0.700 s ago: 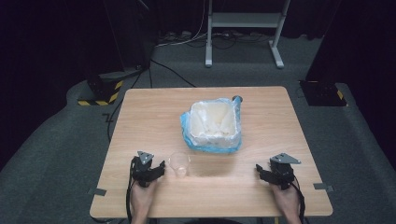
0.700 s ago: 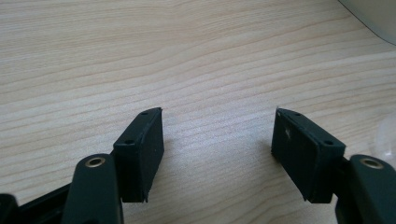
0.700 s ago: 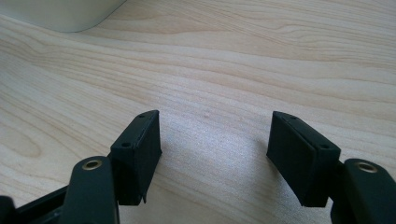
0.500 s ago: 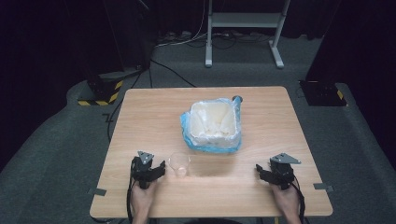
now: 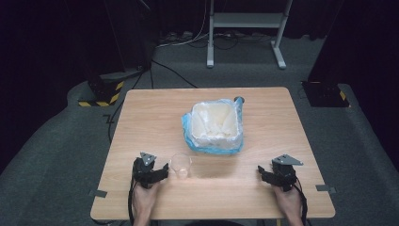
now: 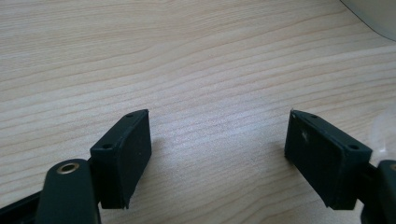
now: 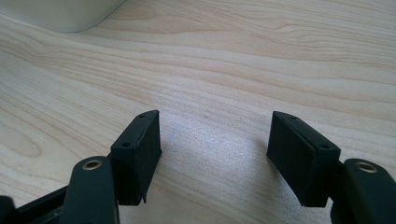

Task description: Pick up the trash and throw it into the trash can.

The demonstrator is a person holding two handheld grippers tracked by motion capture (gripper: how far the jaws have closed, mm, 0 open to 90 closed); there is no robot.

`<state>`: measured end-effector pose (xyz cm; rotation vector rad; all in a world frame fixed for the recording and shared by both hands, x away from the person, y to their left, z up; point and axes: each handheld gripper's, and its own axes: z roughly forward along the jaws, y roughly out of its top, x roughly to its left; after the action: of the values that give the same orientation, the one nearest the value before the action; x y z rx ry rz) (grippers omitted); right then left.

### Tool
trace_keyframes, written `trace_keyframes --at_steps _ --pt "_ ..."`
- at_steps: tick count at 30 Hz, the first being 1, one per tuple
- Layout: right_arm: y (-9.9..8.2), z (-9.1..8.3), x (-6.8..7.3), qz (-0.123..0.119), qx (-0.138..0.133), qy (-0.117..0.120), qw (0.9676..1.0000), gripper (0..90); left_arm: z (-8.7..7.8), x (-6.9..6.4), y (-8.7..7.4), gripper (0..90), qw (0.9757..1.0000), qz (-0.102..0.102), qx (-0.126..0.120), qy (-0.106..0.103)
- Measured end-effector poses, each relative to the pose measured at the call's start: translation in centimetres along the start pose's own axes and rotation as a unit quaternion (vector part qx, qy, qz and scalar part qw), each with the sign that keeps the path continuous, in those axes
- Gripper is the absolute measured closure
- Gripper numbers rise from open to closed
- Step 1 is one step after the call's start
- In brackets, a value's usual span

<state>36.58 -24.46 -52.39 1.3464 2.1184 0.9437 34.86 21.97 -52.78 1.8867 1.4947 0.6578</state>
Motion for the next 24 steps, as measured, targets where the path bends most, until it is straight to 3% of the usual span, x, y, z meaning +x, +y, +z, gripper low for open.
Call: trace_keyframes --at_steps 8,24 --pt "0.0 0.0 0.0 0.001 0.000 0.000 1.0000 34.1 -0.2 0.3 0.1 26.8 1.0000 0.005 0.004 -0.005" --pt "0.0 0.0 0.0 0.001 0.000 0.000 1.0000 34.1 -1.5 0.4 -0.1 27.7 0.9987 -0.008 0.001 -0.049"
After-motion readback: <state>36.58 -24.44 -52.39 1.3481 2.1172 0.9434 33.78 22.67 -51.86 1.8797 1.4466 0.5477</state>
